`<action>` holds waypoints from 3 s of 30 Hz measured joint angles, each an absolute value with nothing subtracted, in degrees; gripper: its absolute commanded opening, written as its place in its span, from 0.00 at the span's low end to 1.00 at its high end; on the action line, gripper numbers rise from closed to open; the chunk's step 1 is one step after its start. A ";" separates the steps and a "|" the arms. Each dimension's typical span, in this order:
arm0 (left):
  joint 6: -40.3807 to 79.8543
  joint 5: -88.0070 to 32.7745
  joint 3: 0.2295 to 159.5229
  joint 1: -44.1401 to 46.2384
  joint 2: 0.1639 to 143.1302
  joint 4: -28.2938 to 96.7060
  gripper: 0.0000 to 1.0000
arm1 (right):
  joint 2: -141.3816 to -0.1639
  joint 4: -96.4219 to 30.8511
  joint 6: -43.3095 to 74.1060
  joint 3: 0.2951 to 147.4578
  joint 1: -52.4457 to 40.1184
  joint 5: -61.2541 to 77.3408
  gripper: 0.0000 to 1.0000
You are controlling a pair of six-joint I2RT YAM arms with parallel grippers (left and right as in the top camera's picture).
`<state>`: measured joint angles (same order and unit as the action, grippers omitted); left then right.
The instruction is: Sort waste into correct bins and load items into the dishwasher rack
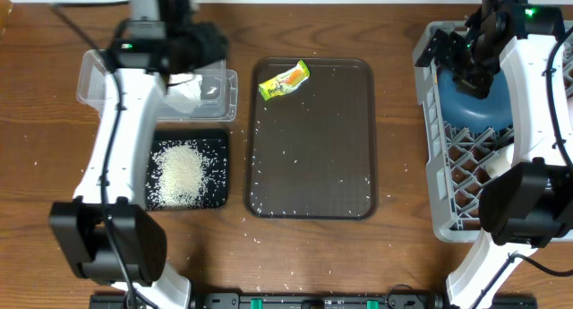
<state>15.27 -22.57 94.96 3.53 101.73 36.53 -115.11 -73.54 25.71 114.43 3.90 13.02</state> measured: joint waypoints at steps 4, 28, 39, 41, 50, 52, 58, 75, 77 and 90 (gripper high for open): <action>7.81 -21.45 94.96 9.52 102.89 35.46 0.50 | -115.11 -73.52 25.71 114.43 3.90 13.02 0.99; -18.20 -1.19 94.96 21.87 124.99 26.39 0.64 | -115.11 -73.52 25.71 114.43 3.90 13.02 0.99; -23.44 -1.06 94.94 21.87 128.09 23.62 0.64 | -115.11 -73.52 25.71 114.43 3.90 13.02 0.99; -24.18 -1.06 94.94 21.87 128.62 23.27 0.64 | -115.11 -73.52 25.71 114.43 3.90 13.02 0.99; -25.39 -1.06 94.94 21.87 129.71 20.56 0.40 | -115.11 -73.52 25.71 114.43 3.90 13.02 0.99; -25.61 -1.06 94.94 21.87 129.80 20.40 0.38 | -115.11 -73.54 25.69 114.43 3.90 13.02 0.99; -25.34 -1.08 94.96 21.87 130.04 20.27 0.14 | -115.11 -73.52 25.71 114.43 3.90 13.02 0.99; -14.50 -1.08 94.94 21.87 125.47 21.02 0.06 | -115.11 -73.52 25.71 114.43 3.90 13.02 0.99; -12.27 -1.08 94.94 21.87 122.58 21.23 0.06 | -115.11 -73.52 25.71 114.43 3.90 13.02 0.99; 0.60 -1.10 94.94 21.02 105.32 26.74 0.06 | -115.11 -73.54 25.71 114.43 3.88 13.02 0.99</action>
<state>0.60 -1.10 94.94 21.02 105.32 26.74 -115.11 -73.54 25.71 114.43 3.88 13.02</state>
